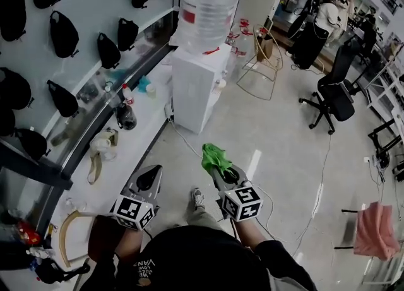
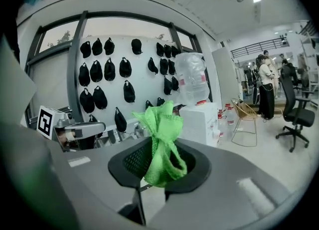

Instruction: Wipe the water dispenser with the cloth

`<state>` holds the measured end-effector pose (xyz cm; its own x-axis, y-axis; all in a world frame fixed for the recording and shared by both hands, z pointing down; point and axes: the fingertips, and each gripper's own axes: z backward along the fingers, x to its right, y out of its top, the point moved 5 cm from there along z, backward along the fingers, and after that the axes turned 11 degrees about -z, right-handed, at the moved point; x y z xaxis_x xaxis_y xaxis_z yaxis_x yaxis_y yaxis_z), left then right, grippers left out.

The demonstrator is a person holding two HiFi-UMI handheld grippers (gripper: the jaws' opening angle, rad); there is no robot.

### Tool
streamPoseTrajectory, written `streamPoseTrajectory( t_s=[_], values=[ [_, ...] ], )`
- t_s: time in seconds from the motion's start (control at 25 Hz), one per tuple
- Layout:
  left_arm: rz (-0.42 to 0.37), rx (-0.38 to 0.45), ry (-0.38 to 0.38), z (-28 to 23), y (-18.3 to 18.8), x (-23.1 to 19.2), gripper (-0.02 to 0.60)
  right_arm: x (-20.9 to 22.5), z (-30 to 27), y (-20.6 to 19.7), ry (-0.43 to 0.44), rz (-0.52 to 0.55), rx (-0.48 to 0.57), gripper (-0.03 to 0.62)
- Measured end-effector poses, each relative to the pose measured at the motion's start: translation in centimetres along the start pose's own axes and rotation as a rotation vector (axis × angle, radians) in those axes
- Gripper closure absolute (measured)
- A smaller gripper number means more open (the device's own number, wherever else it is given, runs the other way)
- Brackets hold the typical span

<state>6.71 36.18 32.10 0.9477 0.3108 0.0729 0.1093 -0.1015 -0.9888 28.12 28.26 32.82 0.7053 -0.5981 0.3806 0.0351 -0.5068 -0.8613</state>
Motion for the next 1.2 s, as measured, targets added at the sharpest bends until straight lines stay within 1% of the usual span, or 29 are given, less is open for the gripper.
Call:
streamPoseTrajectory(
  t_s=[0.16,0.24,0.32,0.4,0.52,0.68,0.84,0.92,1.0,1.2],
  values=[
    [0.006,-0.019,0.033,-4.0,0.0,-1.6,0.581,2.8,-3.6,1.9,0.033,-0.018,-0.004,0.51],
    [-0.001,-0.018,0.044,-6.4,0.4,-2.2,0.581,4.4,-5.2,3.0,0.046,-0.001,-0.022,0.51],
    [-0.008,-0.017,0.059,-8.7,0.8,-2.9,0.58,6.0,-6.8,4.0,0.049,0.019,-0.037,0.508],
    [-0.013,-0.028,0.073,-10.9,1.0,-3.6,0.581,7.7,-8.4,5.0,0.042,0.016,-0.04,0.508],
    [0.003,-0.044,0.1,-13.5,0.9,-4.1,0.581,10.0,-10.3,6.3,0.037,0.01,-0.046,0.508],
    [0.016,-0.066,0.113,-15.7,0.3,-5.2,0.581,11.6,-13.0,6.9,0.049,0.017,-0.059,0.508],
    [0.036,-0.082,0.112,-16.9,-0.8,-7.6,0.581,11.4,-15.7,7.0,0.043,0.023,-0.08,0.508],
    [0.049,-0.084,0.093,-17.8,-1.2,-9.5,0.581,11.1,-17.4,7.5,0.022,0.031,-0.079,0.508],
    [0.054,-0.085,0.056,-18.8,-1.6,-11.5,0.581,10.6,-19.1,7.8,-0.012,0.025,-0.067,0.508],
    [0.034,-0.084,-0.08,-20.6,-1.5,-17.1,0.581,8.0,-23.3,8.5,-0.097,-0.03,-0.015,0.508]
  ],
)
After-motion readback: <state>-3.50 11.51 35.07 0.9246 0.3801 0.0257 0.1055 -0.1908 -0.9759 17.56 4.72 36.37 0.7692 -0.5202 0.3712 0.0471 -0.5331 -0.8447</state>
